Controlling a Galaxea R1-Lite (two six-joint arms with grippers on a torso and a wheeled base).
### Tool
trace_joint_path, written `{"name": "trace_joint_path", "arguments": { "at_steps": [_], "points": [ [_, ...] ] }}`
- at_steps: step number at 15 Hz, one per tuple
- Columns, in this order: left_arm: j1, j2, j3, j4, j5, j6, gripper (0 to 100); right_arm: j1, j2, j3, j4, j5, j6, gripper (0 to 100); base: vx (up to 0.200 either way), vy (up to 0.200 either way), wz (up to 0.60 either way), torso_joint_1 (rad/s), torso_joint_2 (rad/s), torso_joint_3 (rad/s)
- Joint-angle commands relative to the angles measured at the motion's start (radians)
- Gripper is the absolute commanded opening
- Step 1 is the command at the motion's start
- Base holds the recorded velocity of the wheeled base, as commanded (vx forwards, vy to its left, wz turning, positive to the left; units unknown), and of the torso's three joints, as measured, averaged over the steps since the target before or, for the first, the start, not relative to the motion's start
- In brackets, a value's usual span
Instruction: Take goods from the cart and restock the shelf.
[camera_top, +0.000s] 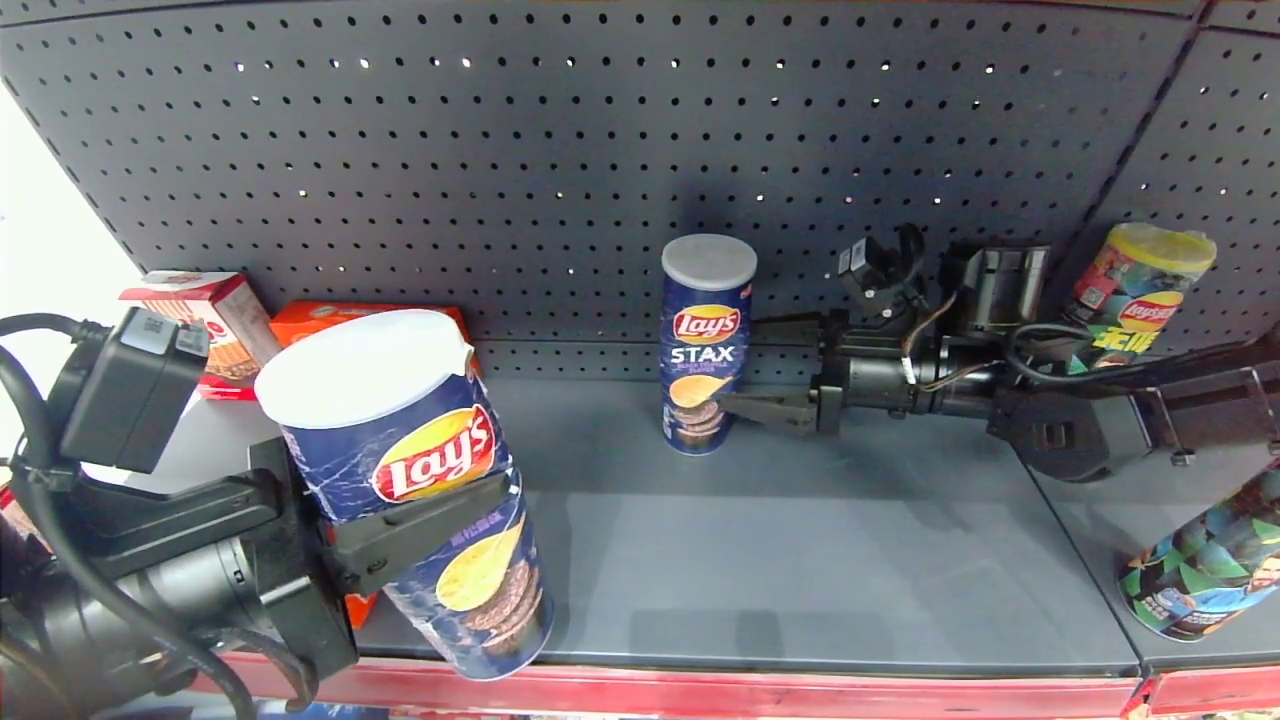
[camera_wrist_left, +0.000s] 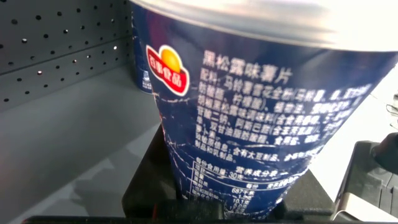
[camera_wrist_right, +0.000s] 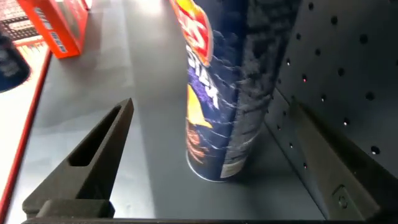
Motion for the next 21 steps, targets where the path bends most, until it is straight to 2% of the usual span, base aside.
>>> {"name": "trace_joint_path", "arguments": {
  "at_steps": [1,13,14,21],
  "points": [
    [0.000,0.007,0.003,-0.002,-0.001,0.001,0,0.007,0.032,-0.025,0.000,-0.002,0.001,100,0.000,0.000,0.00,0.000,0.00,0.000],
    [0.012,0.013,0.014,0.000,0.001,-0.001,0,0.063,0.191,-0.194,0.000,-0.059,0.042,100,0.000,0.000,0.00,0.000,0.00,0.000],
    [0.014,0.013,0.014,0.000,0.001,0.001,0,0.063,0.201,-0.197,-0.003,-0.057,0.041,0,0.000,0.000,0.00,0.000,0.00,0.000],
    [0.014,0.008,0.015,0.000,0.001,-0.001,0,0.089,0.196,-0.185,-0.015,-0.084,0.048,0,0.000,0.000,0.00,0.000,0.00,0.000]
  ]
}}
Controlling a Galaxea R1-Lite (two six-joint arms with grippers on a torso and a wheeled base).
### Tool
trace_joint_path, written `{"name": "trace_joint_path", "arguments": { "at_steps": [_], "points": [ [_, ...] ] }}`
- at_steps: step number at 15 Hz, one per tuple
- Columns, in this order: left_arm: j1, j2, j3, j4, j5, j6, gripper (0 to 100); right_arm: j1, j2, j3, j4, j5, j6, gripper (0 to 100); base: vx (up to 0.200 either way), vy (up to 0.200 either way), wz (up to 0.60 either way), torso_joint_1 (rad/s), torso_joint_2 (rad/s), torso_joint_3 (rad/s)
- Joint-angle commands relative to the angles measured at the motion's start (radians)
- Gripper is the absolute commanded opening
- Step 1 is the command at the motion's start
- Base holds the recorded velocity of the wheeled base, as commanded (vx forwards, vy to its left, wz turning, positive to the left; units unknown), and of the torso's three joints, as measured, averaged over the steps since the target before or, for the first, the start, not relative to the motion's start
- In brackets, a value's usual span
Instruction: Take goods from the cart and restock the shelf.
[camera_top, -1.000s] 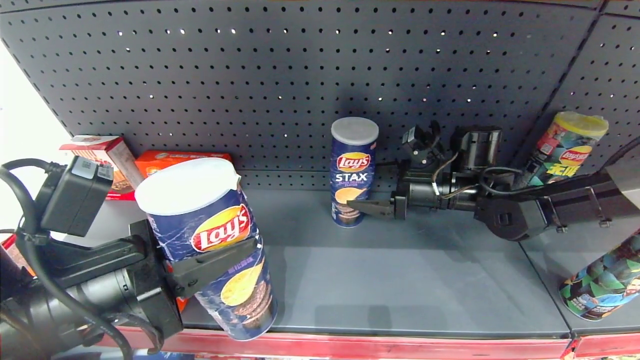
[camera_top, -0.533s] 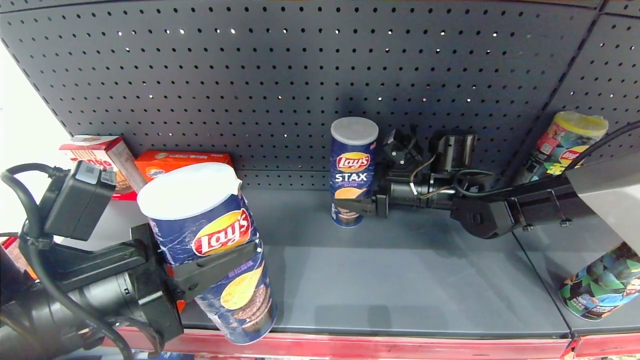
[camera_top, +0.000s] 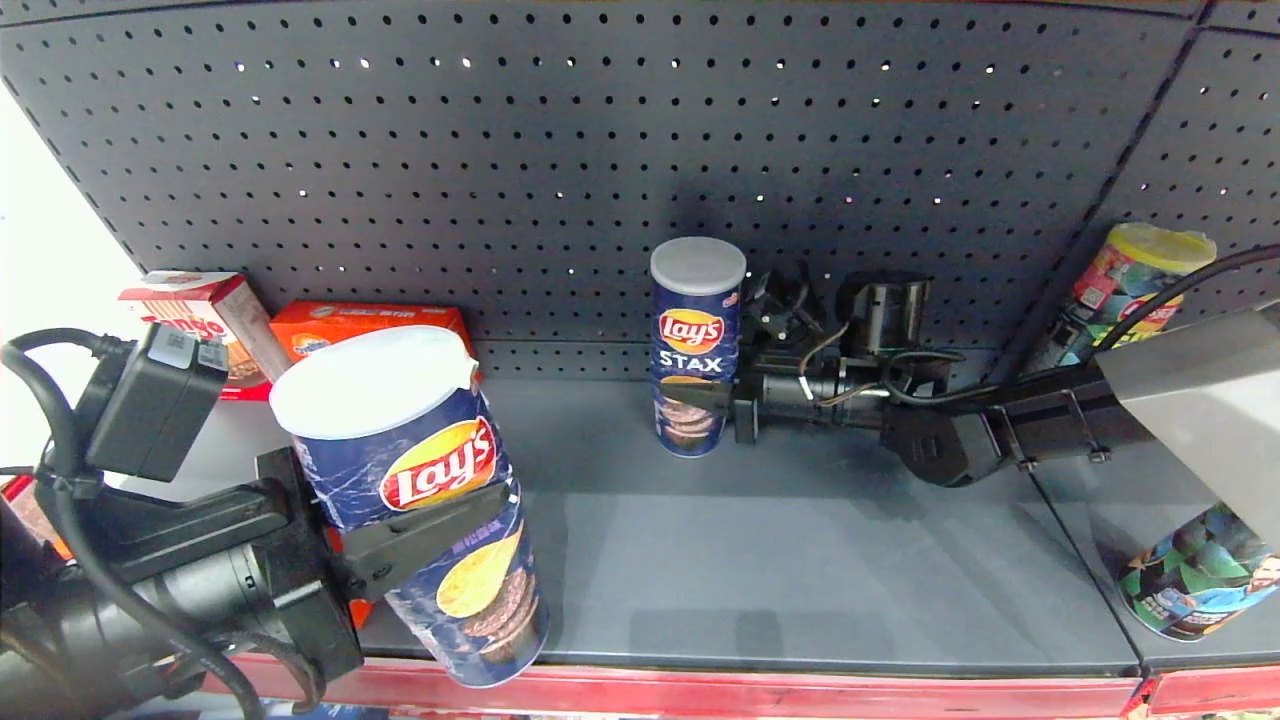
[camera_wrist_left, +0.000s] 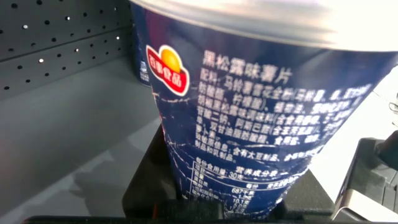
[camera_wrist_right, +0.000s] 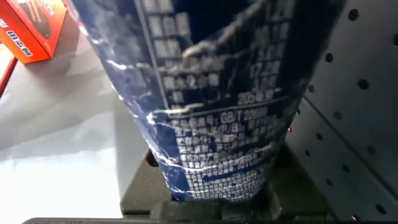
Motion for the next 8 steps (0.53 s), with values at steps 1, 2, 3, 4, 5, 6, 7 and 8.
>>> {"name": "trace_joint_path", "arguments": {
  "at_steps": [1,2,3,4,5,6,7,8],
  "points": [
    [0.000,-0.002,-0.002,-0.002,0.000,-0.001,0,0.004,-0.016,0.010,0.001,0.002,0.000,0,0.000,0.000,0.00,0.000,0.00,0.000],
    [0.000,-0.002,-0.002,-0.002,0.000,0.000,0,0.004,-0.024,0.015,0.001,0.000,0.000,0,0.000,0.000,0.00,0.000,0.00,0.000],
    [0.000,-0.002,-0.002,-0.002,0.000,0.000,0,0.010,-0.073,0.049,0.001,0.003,0.001,0,0.000,0.000,0.00,0.000,0.00,0.000],
    [0.000,-0.002,-0.002,-0.002,0.000,0.000,0,0.012,-0.077,0.052,0.001,0.003,0.001,0,0.000,0.000,0.00,0.000,0.00,0.000],
    [0.000,-0.005,0.000,0.001,0.000,0.000,0,0.021,-0.143,0.101,0.001,0.012,0.000,0,0.000,0.000,0.00,0.000,0.00,0.000],
    [0.002,-0.005,0.000,0.003,0.002,-0.001,0,0.027,-0.172,0.128,0.000,0.012,0.000,0,0.000,0.000,0.00,0.000,0.00,0.000],
    [0.002,-0.006,-0.002,0.004,0.002,-0.001,0,0.047,-0.234,0.214,-0.023,0.012,-0.003,0,0.000,0.000,0.00,0.000,0.00,0.000],
    [0.002,-0.006,-0.002,0.004,0.002,-0.001,0,0.047,-0.234,0.214,-0.023,0.012,-0.003,0,0.000,0.000,0.00,0.000,0.00,0.000]
  ]
}}
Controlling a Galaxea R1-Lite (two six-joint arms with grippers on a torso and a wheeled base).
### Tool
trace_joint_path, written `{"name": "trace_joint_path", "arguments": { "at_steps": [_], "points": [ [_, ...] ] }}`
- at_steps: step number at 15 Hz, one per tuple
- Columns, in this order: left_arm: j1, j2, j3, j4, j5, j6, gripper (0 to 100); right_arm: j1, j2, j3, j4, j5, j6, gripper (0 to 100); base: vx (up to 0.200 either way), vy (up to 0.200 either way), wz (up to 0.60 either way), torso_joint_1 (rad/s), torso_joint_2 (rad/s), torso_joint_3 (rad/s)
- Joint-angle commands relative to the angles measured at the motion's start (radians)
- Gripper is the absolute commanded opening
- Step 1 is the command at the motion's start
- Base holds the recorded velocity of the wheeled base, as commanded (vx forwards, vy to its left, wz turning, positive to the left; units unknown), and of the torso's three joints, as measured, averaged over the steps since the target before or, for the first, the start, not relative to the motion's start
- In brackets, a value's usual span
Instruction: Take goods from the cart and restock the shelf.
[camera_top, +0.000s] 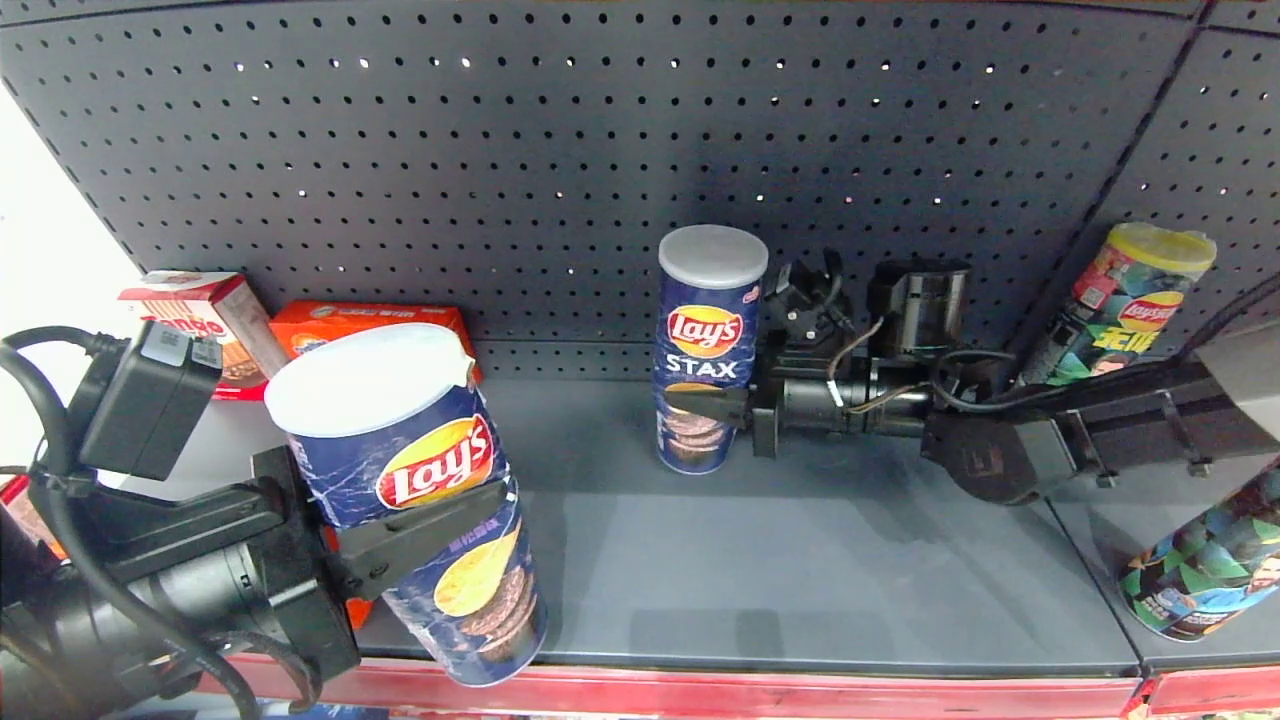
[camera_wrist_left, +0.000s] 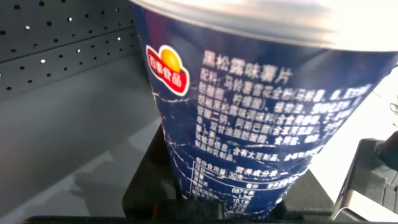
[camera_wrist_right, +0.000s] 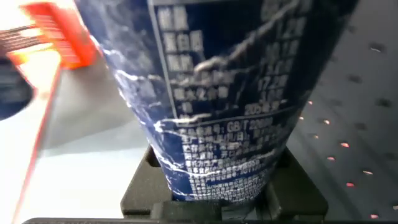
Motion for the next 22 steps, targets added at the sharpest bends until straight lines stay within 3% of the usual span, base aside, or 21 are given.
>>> {"name": "trace_joint_path", "arguments": {
  "at_steps": [1,4,8,22],
  "points": [
    [0.000,-0.008,0.001,0.004,0.001,-0.001,0,0.038,-0.144,0.196,-0.089,0.000,-0.002,0,0.000,0.000,0.00,0.000,0.00,0.000],
    [0.000,-0.010,0.000,0.004,0.001,-0.001,0,0.053,-0.197,0.450,-0.330,0.003,-0.001,0,0.000,0.000,0.00,0.000,0.00,0.000],
    [0.000,-0.010,0.000,0.004,0.003,-0.001,0,0.101,-0.280,0.615,-0.390,0.003,0.016,0,0.000,0.000,0.00,0.000,0.00,0.000],
    [0.001,-0.010,0.001,0.004,0.003,-0.001,0,0.118,-0.187,0.653,-0.397,0.004,0.016,0,0.000,0.000,0.00,0.000,0.00,0.000]
  ]
}}
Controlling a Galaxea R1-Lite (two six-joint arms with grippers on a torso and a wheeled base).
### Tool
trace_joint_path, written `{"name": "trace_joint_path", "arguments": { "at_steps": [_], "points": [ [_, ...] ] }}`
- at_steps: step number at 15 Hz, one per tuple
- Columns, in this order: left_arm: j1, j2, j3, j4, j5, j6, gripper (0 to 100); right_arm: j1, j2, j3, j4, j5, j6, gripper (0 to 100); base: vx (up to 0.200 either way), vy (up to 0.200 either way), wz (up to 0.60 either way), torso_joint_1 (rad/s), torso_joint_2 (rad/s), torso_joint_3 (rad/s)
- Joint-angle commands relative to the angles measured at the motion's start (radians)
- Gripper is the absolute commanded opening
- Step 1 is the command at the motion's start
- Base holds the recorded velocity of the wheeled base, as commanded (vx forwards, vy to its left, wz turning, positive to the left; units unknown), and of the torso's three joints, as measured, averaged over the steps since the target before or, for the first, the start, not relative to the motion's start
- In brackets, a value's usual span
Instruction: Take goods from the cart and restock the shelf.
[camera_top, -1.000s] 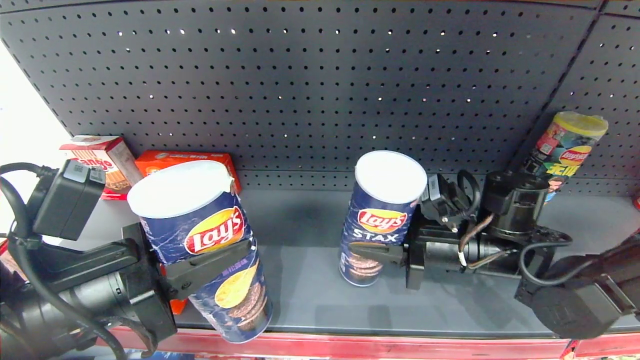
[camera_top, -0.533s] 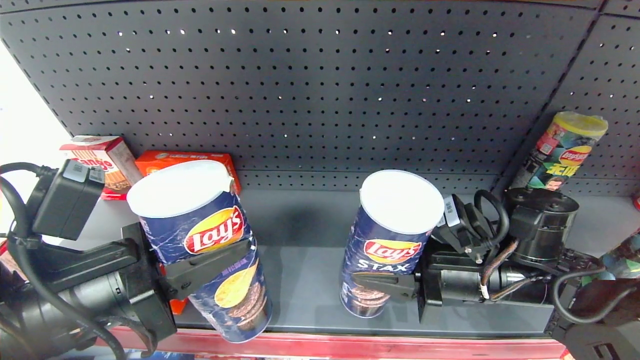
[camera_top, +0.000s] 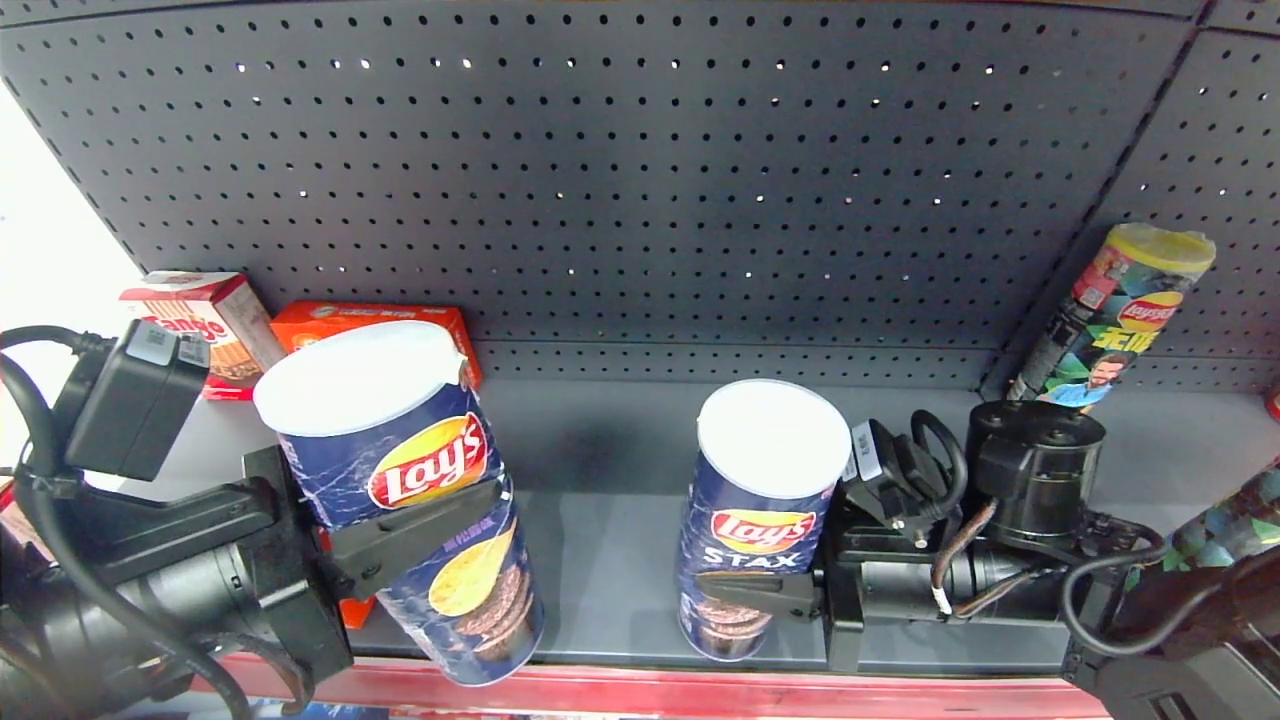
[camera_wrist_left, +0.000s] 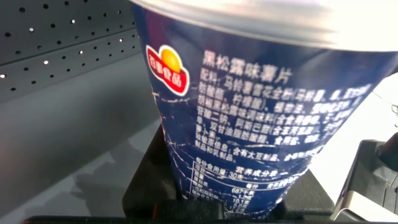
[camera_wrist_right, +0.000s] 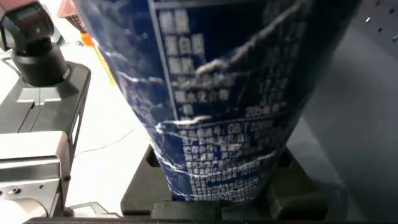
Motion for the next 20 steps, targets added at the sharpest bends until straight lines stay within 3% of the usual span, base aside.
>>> {"name": "trace_joint_path", "arguments": {
  "at_steps": [1,3,4,20],
  "points": [
    [0.000,0.001,0.000,0.000,0.000,0.000,0,0.000,0.018,0.006,-0.001,0.001,-0.001,0,0.000,0.000,0.00,0.000,0.00,0.000],
    [0.000,0.001,0.000,0.000,0.000,0.000,0,0.002,0.019,0.014,0.000,-0.003,-0.002,0,0.000,0.000,0.00,0.000,0.00,0.000],
    [-0.002,0.001,0.000,0.000,0.000,0.000,0,0.000,0.019,0.015,0.002,-0.006,-0.002,100,0.000,0.000,0.00,0.000,0.00,0.000],
    [-0.003,-0.003,0.012,-0.002,-0.003,0.001,0,-0.007,-0.038,0.089,-0.001,-0.046,-0.007,100,0.000,0.000,0.00,0.000,0.00,0.000]
  ]
}}
